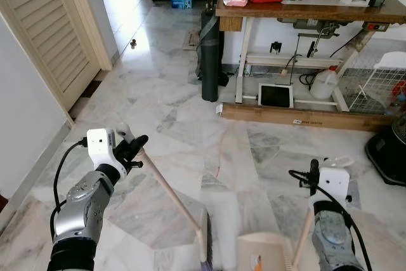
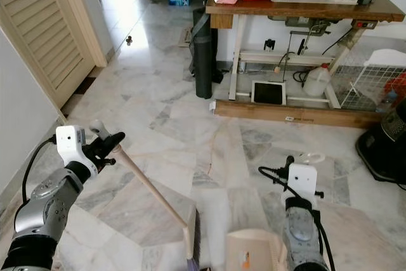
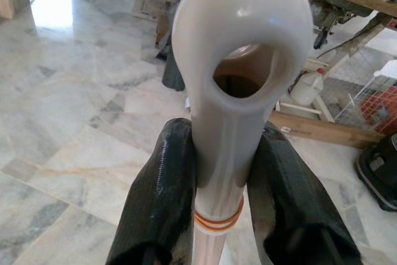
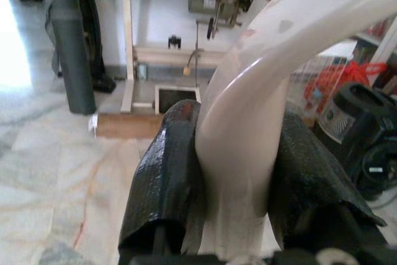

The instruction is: Sweep floor

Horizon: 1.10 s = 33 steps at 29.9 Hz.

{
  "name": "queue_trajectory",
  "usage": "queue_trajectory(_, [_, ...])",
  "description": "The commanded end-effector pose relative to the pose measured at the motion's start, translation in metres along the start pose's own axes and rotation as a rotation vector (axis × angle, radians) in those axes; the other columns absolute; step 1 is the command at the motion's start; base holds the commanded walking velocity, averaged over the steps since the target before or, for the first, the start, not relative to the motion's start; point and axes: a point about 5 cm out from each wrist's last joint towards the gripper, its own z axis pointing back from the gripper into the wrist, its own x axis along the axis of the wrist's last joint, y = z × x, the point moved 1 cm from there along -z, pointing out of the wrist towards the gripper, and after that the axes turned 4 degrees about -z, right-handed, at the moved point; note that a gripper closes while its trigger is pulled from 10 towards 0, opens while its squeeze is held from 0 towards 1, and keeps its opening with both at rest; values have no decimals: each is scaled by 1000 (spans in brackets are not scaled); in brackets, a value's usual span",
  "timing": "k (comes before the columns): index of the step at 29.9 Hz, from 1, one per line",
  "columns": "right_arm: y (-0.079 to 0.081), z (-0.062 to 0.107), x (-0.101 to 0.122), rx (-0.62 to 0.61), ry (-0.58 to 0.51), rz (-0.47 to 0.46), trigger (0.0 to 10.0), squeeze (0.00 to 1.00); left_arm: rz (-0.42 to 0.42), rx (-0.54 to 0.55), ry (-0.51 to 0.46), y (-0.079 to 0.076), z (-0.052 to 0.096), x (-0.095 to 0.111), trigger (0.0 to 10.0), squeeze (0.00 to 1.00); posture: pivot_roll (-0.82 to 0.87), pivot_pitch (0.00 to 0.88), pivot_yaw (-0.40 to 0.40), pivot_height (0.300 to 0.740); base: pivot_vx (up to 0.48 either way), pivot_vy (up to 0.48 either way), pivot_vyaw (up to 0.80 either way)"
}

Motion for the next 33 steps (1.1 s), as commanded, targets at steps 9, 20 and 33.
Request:
queue_trajectory(9, [11, -9, 12, 12, -47, -24, 10000, 0, -49, 24, -62, 6, 9, 19, 10000, 0, 103, 36, 71, 740, 0, 0, 0])
queue_trajectory(20, [22, 26, -38, 73, 172, 62, 10000, 0, -89, 12, -50, 8, 24, 26, 10000, 0, 179, 79, 100, 740, 0, 0, 0])
queue_trajectory(33, [23, 44, -55, 106, 234, 76, 10000, 0, -95, -12, -7, 5, 22, 24, 10000, 0, 161, 66, 100, 740, 0, 0, 0])
